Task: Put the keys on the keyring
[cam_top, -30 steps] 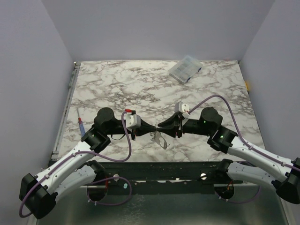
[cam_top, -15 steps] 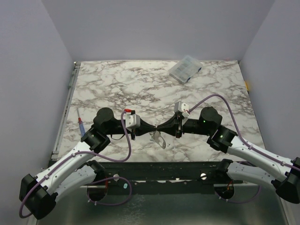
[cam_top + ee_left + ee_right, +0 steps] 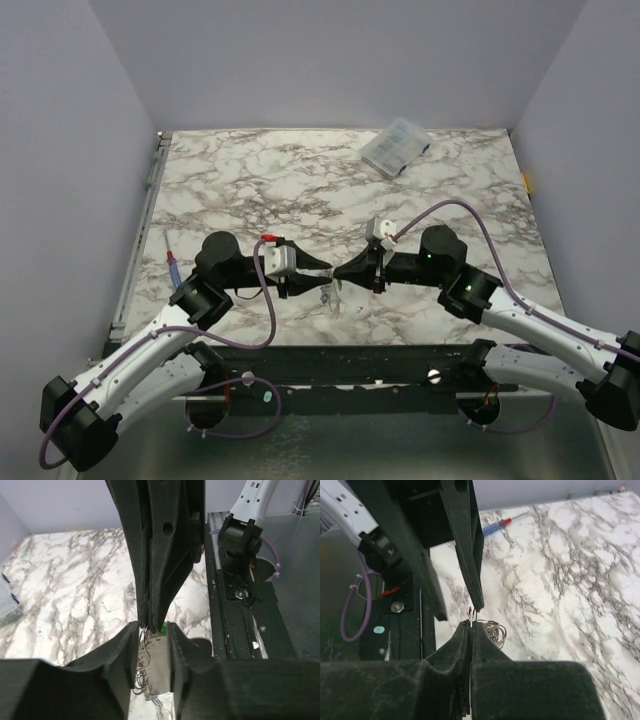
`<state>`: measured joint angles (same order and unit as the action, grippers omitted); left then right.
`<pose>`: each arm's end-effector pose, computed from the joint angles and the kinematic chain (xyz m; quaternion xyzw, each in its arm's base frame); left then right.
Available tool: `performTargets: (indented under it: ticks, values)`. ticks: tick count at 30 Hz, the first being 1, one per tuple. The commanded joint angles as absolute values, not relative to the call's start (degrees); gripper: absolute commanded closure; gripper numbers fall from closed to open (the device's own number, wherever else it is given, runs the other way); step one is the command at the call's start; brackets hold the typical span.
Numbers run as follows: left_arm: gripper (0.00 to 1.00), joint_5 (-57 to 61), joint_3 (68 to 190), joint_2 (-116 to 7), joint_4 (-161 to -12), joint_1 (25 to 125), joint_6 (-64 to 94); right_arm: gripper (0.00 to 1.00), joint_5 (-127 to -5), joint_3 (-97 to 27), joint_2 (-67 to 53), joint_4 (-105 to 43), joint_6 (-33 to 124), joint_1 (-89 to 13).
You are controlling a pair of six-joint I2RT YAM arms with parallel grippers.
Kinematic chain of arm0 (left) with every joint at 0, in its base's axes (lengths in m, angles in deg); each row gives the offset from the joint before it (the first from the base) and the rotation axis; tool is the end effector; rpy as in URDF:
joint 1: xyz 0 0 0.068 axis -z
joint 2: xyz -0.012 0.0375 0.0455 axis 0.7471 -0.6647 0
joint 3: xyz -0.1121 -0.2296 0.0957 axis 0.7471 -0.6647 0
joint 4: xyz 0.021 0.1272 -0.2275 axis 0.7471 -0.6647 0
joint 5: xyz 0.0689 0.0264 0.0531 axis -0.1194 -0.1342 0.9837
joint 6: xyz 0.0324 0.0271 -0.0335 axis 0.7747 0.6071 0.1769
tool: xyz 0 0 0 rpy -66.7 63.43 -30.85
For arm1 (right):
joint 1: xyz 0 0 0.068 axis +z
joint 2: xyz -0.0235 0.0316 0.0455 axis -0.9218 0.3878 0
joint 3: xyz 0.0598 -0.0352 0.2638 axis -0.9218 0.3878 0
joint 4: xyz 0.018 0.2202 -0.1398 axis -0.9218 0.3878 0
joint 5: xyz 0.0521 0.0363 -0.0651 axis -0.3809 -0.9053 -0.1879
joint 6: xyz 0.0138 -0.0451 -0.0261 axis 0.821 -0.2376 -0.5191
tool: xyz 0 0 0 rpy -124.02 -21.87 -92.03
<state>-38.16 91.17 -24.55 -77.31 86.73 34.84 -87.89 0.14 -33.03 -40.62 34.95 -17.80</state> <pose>0.1291 -0.1362 0.3120 0.5212 0.4799 -0.4468 0.5463 0.1331 0.1824 0.3159 -0.4739 0.5640 0.4280 0.5235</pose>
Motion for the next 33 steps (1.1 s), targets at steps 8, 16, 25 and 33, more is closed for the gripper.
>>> performTargets:
  ticks: [8, 16, 25, 33]
  values:
    - [0.59, -33.2, 92.5, -24.5, -81.2, 87.1, 39.4, 0.99, -82.6, -5.2, -30.8, -32.1, 32.4, -18.3]
    - [0.57, -33.2, 94.2, -28.1, -83.0, 87.2, 40.1, 0.99, -80.5, -12.9, -29.3, -13.2, 29.4, -18.2]
    - [0.60, -33.9, 95.4, -30.3, -83.1, 88.0, 39.4, 0.99, -85.3, -16.0, -27.5, -6.8, 27.7, -18.2]
    - [0.65, -35.2, 95.8, -32.3, -83.3, 89.0, 39.3, 0.99, -87.2, -15.9, -27.4, -7.5, 27.3, -18.3]
